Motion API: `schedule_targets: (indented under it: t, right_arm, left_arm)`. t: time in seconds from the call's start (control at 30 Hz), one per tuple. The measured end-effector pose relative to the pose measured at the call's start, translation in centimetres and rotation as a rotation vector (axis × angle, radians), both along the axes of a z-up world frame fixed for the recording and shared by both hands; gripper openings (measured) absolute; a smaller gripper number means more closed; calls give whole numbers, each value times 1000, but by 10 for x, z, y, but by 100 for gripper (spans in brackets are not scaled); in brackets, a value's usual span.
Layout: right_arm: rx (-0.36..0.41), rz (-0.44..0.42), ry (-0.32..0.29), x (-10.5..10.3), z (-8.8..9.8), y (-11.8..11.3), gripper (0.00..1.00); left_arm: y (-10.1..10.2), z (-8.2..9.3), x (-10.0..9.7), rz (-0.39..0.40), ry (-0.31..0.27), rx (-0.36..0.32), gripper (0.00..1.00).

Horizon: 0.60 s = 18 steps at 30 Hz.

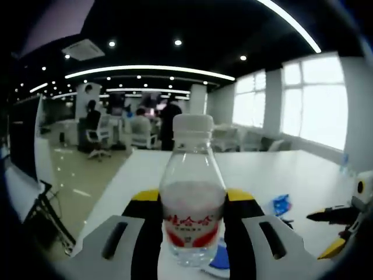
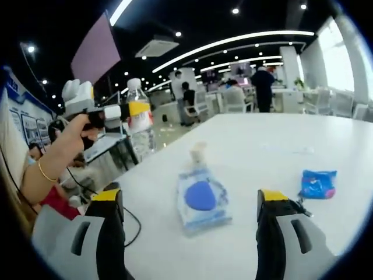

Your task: Arrange the tabletop items into an orderly group along one side of the table until the central work area is clear of visible clutter.

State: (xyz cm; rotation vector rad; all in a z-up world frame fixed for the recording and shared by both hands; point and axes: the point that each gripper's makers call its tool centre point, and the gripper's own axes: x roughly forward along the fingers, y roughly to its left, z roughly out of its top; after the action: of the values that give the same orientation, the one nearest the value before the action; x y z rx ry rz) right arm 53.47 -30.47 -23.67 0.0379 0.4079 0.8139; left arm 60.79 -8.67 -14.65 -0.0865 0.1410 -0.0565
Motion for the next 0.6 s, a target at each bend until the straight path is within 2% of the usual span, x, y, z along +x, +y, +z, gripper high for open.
schedule_targets:
  t: [0.17,0.37,0.6]
  right_arm:
    - [-27,-7,39,6,-16,-5,93]
    - [-3,-30,103,10,-32,-15,93]
    - [-29,-48,153,10,-50,-20,91]
  left_arm:
    - [10,-13,20,5,7,3,37]
    - [23,-26,42,12,14,5,37]
    - [37,-44,68,19,11,29,37]
